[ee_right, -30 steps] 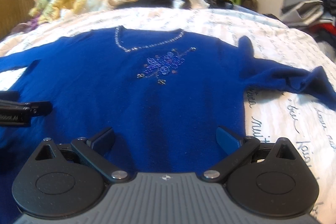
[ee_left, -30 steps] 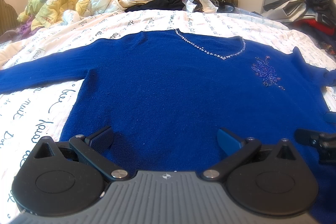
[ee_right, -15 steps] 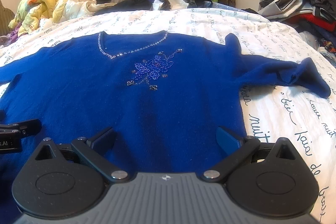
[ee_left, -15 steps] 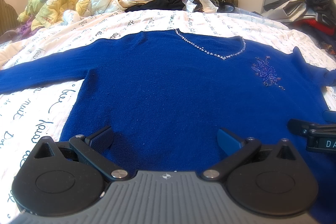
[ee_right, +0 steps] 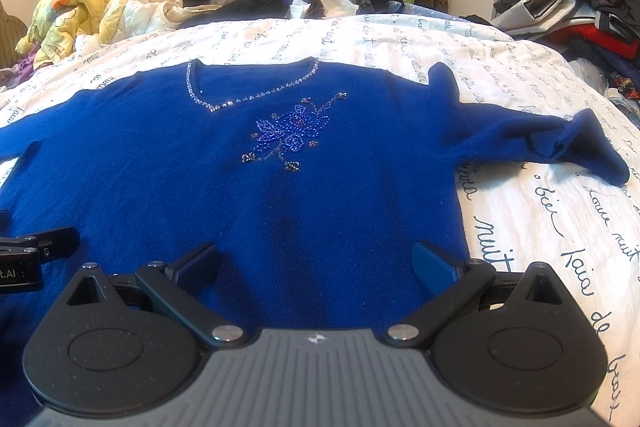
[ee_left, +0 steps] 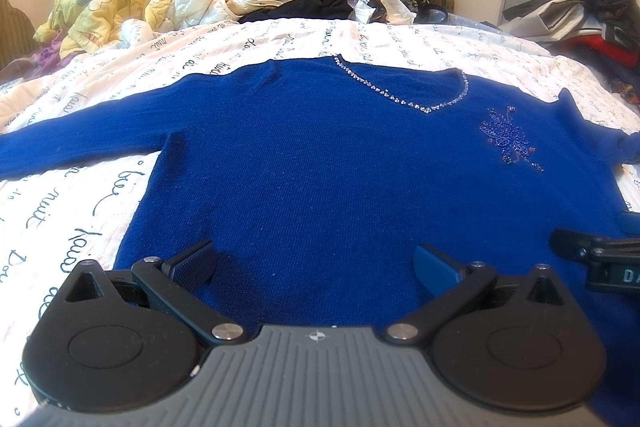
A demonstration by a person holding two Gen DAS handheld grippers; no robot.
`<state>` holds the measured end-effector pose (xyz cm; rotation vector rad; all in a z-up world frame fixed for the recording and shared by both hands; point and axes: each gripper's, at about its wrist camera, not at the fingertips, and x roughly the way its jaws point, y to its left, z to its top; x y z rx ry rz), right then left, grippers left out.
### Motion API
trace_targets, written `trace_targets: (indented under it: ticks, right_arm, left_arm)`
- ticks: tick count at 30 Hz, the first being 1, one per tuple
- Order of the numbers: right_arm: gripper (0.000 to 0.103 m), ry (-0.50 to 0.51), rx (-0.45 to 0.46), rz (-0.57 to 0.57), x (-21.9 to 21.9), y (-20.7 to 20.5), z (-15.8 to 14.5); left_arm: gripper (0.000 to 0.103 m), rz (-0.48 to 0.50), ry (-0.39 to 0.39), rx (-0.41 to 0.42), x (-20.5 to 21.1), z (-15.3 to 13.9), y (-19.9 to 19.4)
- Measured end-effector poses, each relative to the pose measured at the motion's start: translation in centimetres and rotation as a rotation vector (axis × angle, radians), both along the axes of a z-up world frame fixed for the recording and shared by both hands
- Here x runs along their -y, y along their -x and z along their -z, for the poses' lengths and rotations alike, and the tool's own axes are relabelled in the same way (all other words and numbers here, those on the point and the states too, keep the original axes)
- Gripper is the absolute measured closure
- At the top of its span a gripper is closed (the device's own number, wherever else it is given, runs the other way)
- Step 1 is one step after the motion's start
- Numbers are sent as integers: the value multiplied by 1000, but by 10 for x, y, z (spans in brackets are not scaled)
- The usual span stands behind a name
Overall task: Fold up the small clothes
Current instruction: 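Grasp the sweater sleeve cuff with the right gripper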
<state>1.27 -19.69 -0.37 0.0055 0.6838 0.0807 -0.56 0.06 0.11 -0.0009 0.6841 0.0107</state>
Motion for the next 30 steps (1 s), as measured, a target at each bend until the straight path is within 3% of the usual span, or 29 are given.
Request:
trace_targets:
  ticks: [3, 7, 10, 14, 15, 17, 19, 24, 30]
  right_arm:
    - [0, -49, -67, -42, 14, -9, -11]
    - [0, -266, 81, 46, 88, -5, -38]
    - [0, -432, 149, 211, 167, -14, -46]
    - [0, -807, 53, 538, 284, -36, -18]
    - [1, -861, 36, 584, 302, -40, -10]
    - [11, -837, 14, 635, 317, -48, -6]
    - [12, -766, 12, 631, 311, -52, -12]
    - [12, -939, -5, 501, 286, -70, -18]
    - [15, -952, -21, 484, 276, -94, -13]
  left_arm:
    - [0, 1, 0, 0, 0, 0, 0]
    - [0, 0, 0, 0, 0, 0, 0]
    - [0, 0, 0, 0, 0, 0, 0]
    - [0, 0, 0, 0, 0, 0, 0]
    - [0, 0, 1, 0, 0, 0, 0]
    - [0, 0, 0, 0, 0, 0, 0]
    - [0, 0, 0, 0, 0, 0, 0]
    - [0, 0, 0, 0, 0, 0, 0]
    - [0, 0, 1, 0, 0, 0, 0]
